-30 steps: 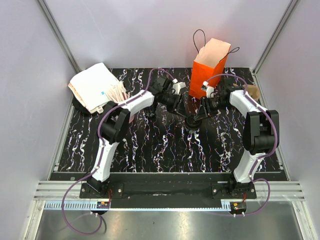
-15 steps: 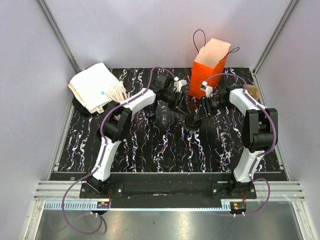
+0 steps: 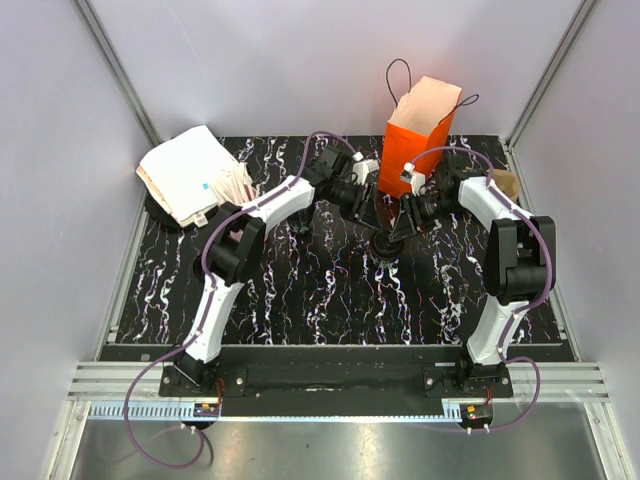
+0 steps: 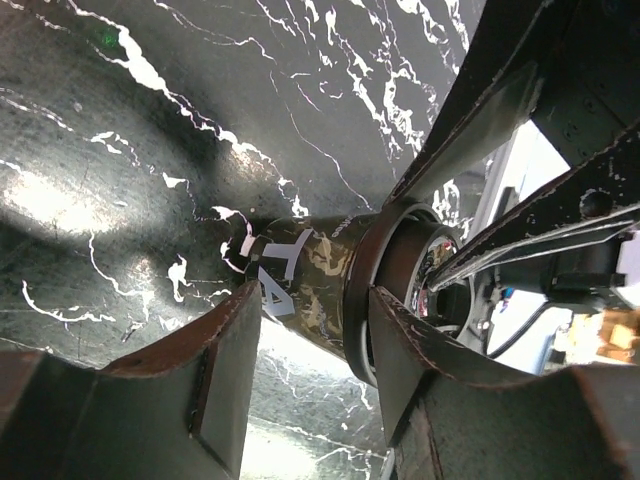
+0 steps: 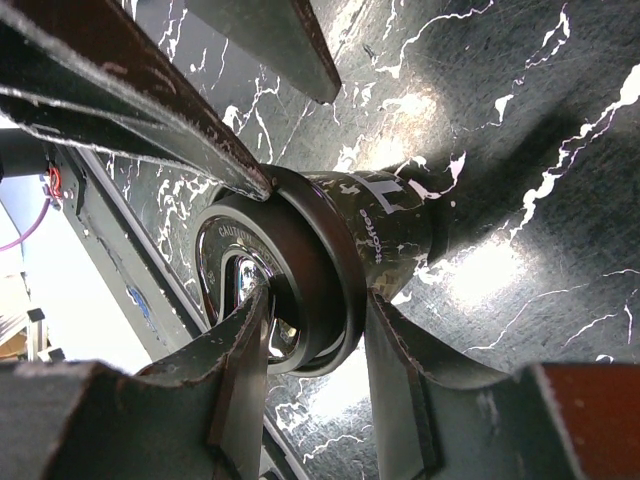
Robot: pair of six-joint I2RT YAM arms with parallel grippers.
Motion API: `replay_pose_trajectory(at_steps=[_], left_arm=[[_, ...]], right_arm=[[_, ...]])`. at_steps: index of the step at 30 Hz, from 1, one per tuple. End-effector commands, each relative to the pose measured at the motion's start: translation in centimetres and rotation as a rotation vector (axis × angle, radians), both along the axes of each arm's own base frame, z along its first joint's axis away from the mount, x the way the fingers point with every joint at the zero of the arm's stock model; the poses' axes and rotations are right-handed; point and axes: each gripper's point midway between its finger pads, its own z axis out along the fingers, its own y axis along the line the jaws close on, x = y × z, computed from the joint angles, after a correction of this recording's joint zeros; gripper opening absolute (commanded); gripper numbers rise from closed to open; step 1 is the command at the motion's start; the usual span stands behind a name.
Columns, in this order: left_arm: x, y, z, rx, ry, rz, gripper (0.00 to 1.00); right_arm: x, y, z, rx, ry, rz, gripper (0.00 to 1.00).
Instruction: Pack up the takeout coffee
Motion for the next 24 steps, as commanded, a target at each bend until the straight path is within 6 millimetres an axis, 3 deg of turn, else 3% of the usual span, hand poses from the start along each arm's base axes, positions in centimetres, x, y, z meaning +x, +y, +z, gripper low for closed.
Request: replay_pose_trajectory(at_steps=[1, 10, 24], left_arm=[[-2.2, 0.2, -4.7, 0.191, -0.048, -0.055, 0.47], [-4.1, 1.8, -8.1, 0.328, -0.01, -0.084, 0.39], [-6.1, 2.1, -10.0, 0.399, 0.008, -0.155, 0.37]], right_arm=[[-1.0, -1.9, -3.9, -0.183, 0.012, 0.05, 0.38], [-1.4, -1.9, -4.6, -0.235, -0.022, 0.067, 0.38], [-2.8, -1.7, -5.6, -0.288, -0.077, 0.102, 0.38]])
